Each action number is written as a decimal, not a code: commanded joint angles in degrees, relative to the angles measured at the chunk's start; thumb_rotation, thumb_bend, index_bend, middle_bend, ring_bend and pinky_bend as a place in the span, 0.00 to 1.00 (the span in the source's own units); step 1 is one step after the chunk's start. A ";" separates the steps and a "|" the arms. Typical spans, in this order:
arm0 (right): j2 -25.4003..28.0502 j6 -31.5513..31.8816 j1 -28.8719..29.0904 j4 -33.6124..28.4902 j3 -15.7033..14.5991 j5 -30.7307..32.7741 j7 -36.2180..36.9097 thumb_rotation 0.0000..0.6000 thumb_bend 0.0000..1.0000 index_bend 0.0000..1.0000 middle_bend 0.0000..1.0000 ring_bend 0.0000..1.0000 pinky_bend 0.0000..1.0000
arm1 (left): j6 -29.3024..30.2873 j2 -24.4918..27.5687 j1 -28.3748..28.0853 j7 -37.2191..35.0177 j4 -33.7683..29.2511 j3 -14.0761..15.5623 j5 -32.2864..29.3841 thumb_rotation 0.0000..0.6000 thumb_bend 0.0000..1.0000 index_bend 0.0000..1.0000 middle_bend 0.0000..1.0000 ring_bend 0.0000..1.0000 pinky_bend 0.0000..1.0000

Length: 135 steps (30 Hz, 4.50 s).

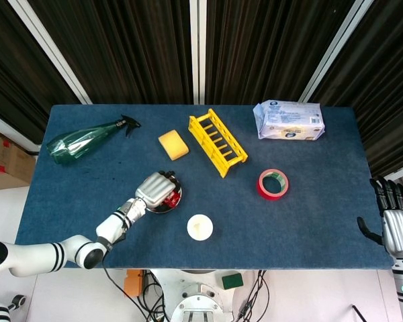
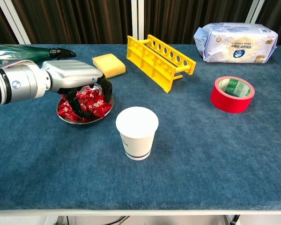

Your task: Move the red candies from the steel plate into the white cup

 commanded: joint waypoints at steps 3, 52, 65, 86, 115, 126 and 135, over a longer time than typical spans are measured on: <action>0.05 -0.39 0.11 -0.14 -0.05 0.20 -0.28 1.00 0.30 0.00 0.00 0.00 0.00 | 0.26 -0.38 -0.11 -0.50 0.50 0.13 0.29 1.00 0.25 0.43 0.41 0.19 0.33; 0.34 -1.62 0.50 -0.39 -0.01 0.89 -0.43 1.00 0.30 0.00 0.00 0.00 0.00 | 2.52 5.84 0.79 -8.99 -6.94 -2.40 3.62 1.00 0.34 0.69 0.67 0.45 0.50; 0.74 -0.75 0.12 -0.57 -0.35 -0.06 0.38 1.00 0.30 0.00 0.00 0.00 0.00 | 4.70 11.83 -0.27 -1.13 -25.08 -2.15 -3.26 1.00 0.35 0.69 0.67 0.45 0.51; 1.24 1.67 -0.92 -0.53 -0.68 -1.78 1.80 1.00 0.30 0.00 0.00 0.00 0.00 | 9.73 2.56 -1.83 0.99 -25.28 -2.31 -6.25 1.00 0.35 0.69 0.66 0.45 0.51; 1.18 2.26 -1.22 -0.49 -0.68 -2.29 1.88 1.00 0.30 0.00 0.00 0.00 0.00 | 10.61 1.10 -1.45 -1.55 -24.79 -1.22 -2.08 1.00 0.34 0.31 0.41 0.37 0.50; 1.20 2.33 -1.28 -0.40 -0.70 -2.41 2.11 1.00 0.30 0.00 0.00 0.00 0.00 | 18.44 9.49 3.21 3.45 -24.28 -0.47 -2.38 1.00 0.31 0.31 0.40 0.35 0.46; 0.75 1.72 -1.03 -0.66 -0.76 -2.19 0.73 1.00 0.30 0.00 0.00 0.00 0.00 | 13.07 9.36 3.09 7.23 -17.27 3.05 -9.43 1.00 0.25 0.22 0.21 0.15 0.26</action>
